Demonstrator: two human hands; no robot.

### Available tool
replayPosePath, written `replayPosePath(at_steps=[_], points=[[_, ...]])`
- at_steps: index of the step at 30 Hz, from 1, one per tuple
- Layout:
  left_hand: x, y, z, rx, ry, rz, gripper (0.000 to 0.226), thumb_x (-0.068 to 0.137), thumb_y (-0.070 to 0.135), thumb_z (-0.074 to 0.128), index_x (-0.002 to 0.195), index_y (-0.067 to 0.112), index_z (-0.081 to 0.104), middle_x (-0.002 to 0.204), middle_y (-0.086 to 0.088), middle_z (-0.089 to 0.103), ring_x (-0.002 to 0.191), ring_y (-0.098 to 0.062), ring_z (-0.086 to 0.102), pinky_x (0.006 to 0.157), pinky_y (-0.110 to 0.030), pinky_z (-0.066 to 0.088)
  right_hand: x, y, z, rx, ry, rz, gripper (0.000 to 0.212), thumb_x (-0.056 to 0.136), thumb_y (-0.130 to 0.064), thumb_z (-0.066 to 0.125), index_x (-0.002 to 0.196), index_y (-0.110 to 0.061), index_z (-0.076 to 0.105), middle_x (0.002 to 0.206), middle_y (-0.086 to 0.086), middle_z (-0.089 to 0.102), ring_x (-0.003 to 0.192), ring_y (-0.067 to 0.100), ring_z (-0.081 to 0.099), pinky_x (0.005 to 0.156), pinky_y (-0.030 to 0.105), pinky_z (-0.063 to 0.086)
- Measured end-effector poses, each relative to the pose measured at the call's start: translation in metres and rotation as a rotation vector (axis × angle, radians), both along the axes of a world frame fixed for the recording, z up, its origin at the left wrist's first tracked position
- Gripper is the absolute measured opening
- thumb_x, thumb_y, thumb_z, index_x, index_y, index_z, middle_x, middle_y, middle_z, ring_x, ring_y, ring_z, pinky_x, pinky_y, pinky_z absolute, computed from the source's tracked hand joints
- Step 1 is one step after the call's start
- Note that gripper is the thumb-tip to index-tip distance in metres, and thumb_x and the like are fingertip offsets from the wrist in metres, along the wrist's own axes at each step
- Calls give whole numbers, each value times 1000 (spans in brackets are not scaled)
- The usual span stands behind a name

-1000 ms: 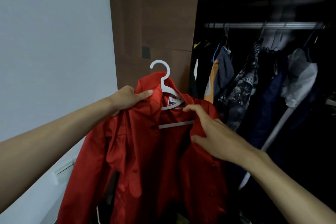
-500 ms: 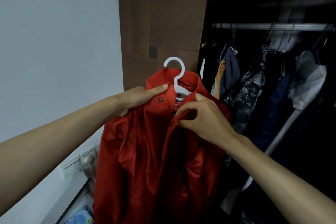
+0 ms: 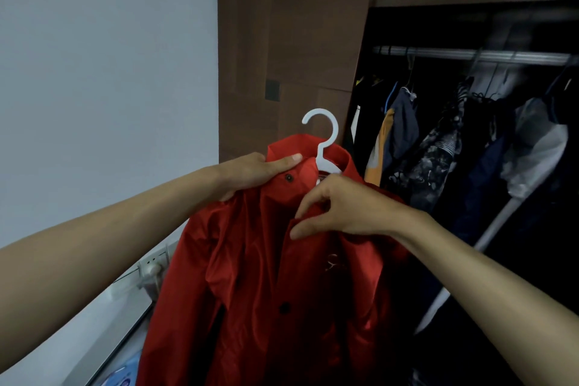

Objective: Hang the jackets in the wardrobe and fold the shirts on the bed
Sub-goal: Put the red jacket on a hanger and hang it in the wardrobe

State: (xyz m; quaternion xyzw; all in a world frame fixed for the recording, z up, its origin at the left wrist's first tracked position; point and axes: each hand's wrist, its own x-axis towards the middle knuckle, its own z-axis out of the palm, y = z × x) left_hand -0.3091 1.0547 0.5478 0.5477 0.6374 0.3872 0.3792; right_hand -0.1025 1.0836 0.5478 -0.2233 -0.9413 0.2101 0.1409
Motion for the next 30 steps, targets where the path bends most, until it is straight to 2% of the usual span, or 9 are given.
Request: replayPosePath(at_steps=[4, 6, 8, 14, 19, 22, 24, 27, 30], points=[[3, -1, 0, 36, 28, 0, 64, 84, 74, 56, 101, 17, 79, 92, -4, 79, 84, -18, 77, 84, -36, 61, 2, 10, 4, 8, 272, -84, 12, 82, -28, 84, 87, -18, 81, 68, -20, 71, 63, -5, 64, 63, 9, 43], [6, -2, 0, 65, 52, 14, 68, 83, 79, 51, 102, 20, 79, 93, -1, 79, 85, -15, 76, 82, -32, 60, 3, 14, 6, -5, 376, -140, 10, 84, -26, 82, 87, -17, 80, 57, -23, 66, 51, -3, 61, 53, 8, 41], [10, -2, 0, 84, 87, 18, 70, 83, 81, 47, 102, 21, 79, 94, 0, 79, 86, -14, 76, 81, -30, 60, 1, 16, 9, 8, 395, -169, 11, 84, -25, 82, 88, -16, 79, 49, -25, 60, 46, -4, 57, 46, 8, 37], [17, -3, 1, 105, 177, -6, 71, 86, 80, 42, 97, 21, 80, 88, 1, 79, 82, -10, 75, 73, -23, 56, -7, 24, 3, 71, 416, -221, 14, 75, -27, 89, 81, -19, 81, 54, -22, 63, 51, -5, 58, 51, 8, 38], [21, -2, -2, 107, 274, 17, 77, 89, 79, 38, 91, 15, 79, 85, -5, 78, 81, -16, 74, 75, -26, 56, -12, 25, -6, 103, 406, -205, 16, 68, -27, 93, 75, -19, 81, 93, -12, 72, 65, -12, 59, 62, 7, 40], [19, -4, -2, 126, 272, 14, 73, 89, 79, 37, 94, 19, 80, 89, -2, 77, 85, -12, 72, 79, -24, 54, -12, 26, -10, 61, 456, -191, 15, 69, -26, 93, 72, -22, 79, 77, -9, 74, 50, 0, 53, 54, 9, 37], [18, -5, -2, 120, 267, 17, 72, 88, 80, 38, 101, 23, 79, 96, -1, 77, 91, -11, 71, 86, -26, 53, -10, 26, -10, -8, 521, -179, 14, 69, -23, 93, 74, -21, 80, 73, 1, 77, 47, 0, 51, 53, 11, 39], [16, -6, -2, 74, 202, 4, 70, 89, 78, 39, 110, 23, 77, 102, 1, 76, 94, -11, 71, 84, -25, 56, -9, 25, -11, -45, 589, -143, 14, 69, -13, 93, 76, -13, 81, 86, 1, 80, 61, -5, 65, 64, 8, 46], [14, -6, -2, 63, 147, 2, 68, 89, 76, 42, 112, 22, 77, 103, -1, 76, 93, -11, 72, 81, -24, 58, -13, 24, -17, 153, 559, -177, 12, 70, -21, 93, 74, -17, 82, 89, -14, 78, 87, 2, 69, 80, 22, 52]])
